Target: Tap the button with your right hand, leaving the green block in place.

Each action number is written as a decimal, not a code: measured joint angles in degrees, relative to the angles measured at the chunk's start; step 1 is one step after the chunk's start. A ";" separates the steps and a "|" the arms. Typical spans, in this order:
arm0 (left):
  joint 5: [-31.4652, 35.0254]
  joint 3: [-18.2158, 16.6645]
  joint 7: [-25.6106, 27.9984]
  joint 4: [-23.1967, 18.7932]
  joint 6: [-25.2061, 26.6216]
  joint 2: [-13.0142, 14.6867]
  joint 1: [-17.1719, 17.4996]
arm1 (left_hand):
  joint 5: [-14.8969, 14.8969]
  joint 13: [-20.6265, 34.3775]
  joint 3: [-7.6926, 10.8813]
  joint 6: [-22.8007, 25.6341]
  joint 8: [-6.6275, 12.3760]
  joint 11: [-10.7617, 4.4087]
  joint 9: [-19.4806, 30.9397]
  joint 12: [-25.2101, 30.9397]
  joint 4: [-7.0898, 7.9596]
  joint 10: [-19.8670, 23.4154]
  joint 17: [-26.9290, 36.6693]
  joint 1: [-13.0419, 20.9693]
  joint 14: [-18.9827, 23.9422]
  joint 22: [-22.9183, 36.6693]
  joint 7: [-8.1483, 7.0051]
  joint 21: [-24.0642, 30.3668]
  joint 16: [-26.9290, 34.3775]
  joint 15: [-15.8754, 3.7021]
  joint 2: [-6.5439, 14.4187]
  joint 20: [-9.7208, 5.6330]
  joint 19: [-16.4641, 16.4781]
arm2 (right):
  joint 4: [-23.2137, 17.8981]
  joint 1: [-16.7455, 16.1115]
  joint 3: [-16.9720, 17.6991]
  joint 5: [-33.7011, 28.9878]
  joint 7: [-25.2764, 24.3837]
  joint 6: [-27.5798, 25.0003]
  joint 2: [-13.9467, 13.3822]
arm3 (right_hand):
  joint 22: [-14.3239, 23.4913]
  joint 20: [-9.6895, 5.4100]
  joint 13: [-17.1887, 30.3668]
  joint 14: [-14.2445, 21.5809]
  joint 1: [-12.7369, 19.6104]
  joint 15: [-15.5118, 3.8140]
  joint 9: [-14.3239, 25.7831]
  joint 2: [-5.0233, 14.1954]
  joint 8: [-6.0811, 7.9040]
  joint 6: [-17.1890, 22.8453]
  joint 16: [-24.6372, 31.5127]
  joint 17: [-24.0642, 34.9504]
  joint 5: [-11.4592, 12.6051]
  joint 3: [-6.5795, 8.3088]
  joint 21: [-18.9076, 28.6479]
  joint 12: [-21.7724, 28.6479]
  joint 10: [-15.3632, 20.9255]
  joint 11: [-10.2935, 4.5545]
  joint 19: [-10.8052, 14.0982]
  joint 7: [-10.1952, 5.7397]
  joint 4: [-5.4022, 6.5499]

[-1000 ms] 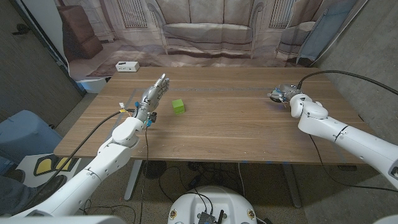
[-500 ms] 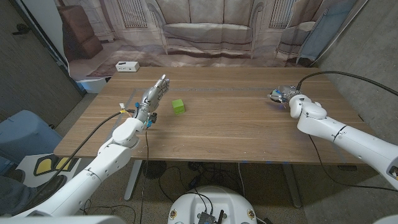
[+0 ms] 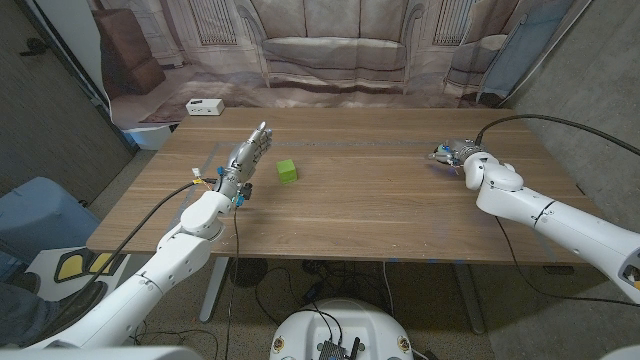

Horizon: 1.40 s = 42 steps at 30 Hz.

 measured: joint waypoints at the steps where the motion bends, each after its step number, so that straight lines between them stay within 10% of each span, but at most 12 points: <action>1: -0.01 -0.01 0.01 0.00 -0.02 0.00 0.03 | 0.00 0.00 0.00 0.00 0.00 0.00 0.00 0.00 0.00 0.00 0.00 0.00 0.00 0.00 0.00 0.00 0.00 0.00 0.00 0.00 0.00 | 0.10 0.08 -0.06 -0.01 0.11 0.02 0.05 | 0.00 0.13 0.01 0.01 0.00 -0.01 0.00 0.00 0.00 0.13 0.03 0.00 0.00 0.00 0.22 0.17 0.00 0.00 0.30 0.13 0.00; 42: -0.30 0.07 -0.33 0.21 -0.15 -0.05 0.09 | 0.00 0.01 -0.18 0.00 0.00 0.00 0.00 0.00 -0.17 0.00 0.00 -0.30 0.00 -0.01 0.00 -0.81 0.00 0.00 0.30 0.00 0.00 | 0.57 1.32 -1.70 0.02 3.97 -0.59 -0.34 | 0.00 -0.38 -0.11 4.07 -0.31 -0.42 0.03 0.31 1.06 3.37 1.07 0.00 -0.62 0.24 1.33 0.82 3.80 0.11 4.26 0.10 -0.24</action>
